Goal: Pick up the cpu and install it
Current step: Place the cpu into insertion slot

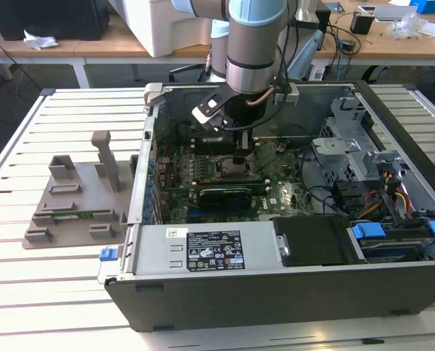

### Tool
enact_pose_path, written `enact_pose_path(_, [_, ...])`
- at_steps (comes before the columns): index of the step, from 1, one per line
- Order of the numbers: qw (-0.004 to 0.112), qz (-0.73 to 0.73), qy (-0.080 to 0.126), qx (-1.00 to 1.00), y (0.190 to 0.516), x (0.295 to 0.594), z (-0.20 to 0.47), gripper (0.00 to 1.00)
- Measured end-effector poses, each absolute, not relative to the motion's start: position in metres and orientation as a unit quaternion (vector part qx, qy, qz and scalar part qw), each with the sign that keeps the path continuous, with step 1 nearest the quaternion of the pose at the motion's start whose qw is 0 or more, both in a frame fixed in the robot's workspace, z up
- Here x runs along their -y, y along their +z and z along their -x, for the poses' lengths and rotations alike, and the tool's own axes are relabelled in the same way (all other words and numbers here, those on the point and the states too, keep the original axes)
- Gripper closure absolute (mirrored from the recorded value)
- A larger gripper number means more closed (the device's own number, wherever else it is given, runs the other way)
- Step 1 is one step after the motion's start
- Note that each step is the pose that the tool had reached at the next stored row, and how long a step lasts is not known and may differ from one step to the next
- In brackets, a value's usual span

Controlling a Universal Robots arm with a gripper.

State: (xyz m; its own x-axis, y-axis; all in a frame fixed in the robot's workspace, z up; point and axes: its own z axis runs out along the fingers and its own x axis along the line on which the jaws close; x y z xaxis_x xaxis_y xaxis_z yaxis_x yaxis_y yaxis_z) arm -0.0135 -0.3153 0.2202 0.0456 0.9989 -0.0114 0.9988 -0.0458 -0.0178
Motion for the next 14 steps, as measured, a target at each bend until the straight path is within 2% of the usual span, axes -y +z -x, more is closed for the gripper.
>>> enact_pose_path(4, [0.003, 0.723, 0.01, 0.691, 0.233, 0.315, 0.013, 0.89])
enact_pose_path(14, [0.003, 0.723, 0.01, 0.691, 0.297, 0.315, 0.013, 0.89])
